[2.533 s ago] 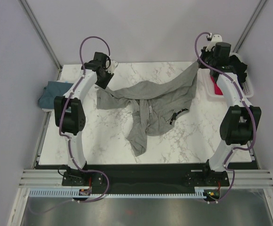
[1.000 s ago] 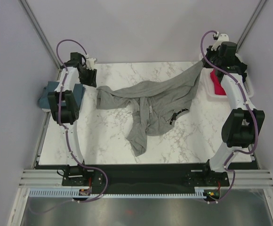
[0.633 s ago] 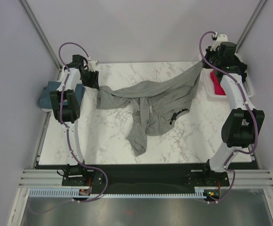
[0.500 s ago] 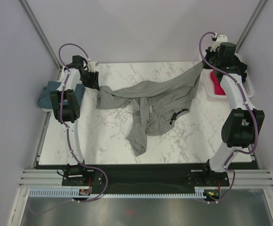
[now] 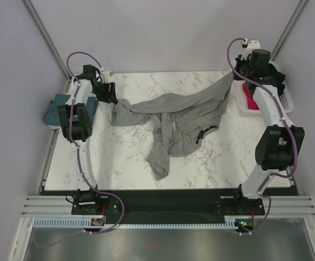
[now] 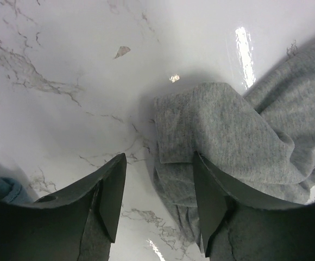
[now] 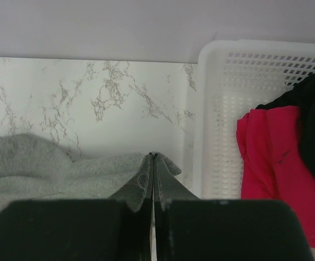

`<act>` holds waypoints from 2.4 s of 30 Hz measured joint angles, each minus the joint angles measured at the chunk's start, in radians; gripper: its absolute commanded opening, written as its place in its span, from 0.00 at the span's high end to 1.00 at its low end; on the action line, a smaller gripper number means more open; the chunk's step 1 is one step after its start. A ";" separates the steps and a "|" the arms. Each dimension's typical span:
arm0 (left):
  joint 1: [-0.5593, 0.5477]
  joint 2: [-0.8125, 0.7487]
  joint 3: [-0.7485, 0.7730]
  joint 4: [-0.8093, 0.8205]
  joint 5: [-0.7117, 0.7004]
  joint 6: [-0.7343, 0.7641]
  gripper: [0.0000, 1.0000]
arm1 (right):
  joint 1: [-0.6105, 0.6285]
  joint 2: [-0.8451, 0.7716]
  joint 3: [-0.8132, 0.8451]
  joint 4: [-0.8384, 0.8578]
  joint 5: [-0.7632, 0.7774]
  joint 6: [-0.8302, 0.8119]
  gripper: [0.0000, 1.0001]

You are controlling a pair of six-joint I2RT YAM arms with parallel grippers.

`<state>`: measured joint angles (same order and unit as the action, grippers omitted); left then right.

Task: Fold and stack the t-shirts
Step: Flatten the tshirt out

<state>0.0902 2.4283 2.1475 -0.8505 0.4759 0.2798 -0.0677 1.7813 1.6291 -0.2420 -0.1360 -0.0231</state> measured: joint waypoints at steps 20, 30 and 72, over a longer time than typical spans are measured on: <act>0.024 0.000 0.000 0.001 0.077 -0.056 0.52 | 0.034 0.000 -0.002 0.000 0.025 -0.035 1.00; 0.038 0.028 0.000 0.005 0.146 -0.089 0.52 | 0.052 0.000 -0.002 0.000 0.034 -0.058 1.00; 0.067 0.070 0.019 0.017 0.293 -0.114 0.98 | 0.112 0.000 -0.004 0.001 0.093 -0.116 1.00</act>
<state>0.1570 2.4985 2.1666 -0.8333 0.7689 0.1661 0.0441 1.7813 1.6253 -0.2413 -0.0433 -0.1394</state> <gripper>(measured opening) 0.026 0.007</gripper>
